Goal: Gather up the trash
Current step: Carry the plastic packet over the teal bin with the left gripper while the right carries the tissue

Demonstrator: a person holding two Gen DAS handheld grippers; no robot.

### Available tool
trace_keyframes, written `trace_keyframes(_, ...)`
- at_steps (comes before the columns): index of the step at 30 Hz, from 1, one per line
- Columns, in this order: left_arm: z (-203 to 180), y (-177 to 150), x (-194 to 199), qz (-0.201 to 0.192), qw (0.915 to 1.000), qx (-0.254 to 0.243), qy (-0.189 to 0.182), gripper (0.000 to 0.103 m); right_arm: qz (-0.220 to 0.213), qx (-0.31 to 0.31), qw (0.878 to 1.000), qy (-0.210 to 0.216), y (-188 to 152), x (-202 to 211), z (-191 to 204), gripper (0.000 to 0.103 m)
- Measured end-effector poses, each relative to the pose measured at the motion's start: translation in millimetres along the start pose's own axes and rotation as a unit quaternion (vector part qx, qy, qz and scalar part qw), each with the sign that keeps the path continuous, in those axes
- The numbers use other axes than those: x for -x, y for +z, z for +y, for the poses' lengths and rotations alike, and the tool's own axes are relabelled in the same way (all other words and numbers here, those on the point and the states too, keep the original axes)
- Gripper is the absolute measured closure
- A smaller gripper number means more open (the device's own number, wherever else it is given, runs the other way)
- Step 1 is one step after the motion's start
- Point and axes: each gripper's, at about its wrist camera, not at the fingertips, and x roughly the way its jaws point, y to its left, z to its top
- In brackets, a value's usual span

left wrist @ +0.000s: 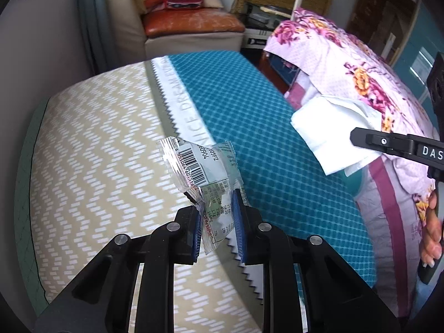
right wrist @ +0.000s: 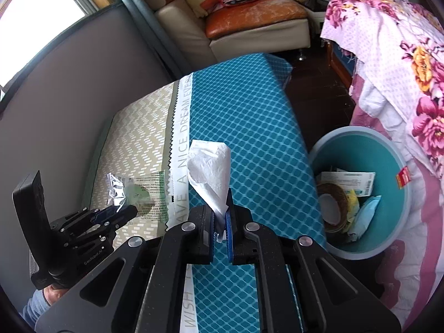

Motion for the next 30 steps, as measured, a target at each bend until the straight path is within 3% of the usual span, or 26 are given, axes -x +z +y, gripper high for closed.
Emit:
trace_keyframes(14, -93.8, 11.5, 0.4, 0.000, 0.9963, -0.079, -0.033, 0.082, -0.070, -0.066, 0.995, -0.010, -11.4, 67.1, -77.4, 0.097)
trace_keyframes(30, -178.9, 27.8, -24.7, 0.027, 0.9875, -0.137, -0.074, 0.082, -0.106, -0.141, 0.984, -0.038, -27.7, 106.7, -161.7, 0.097)
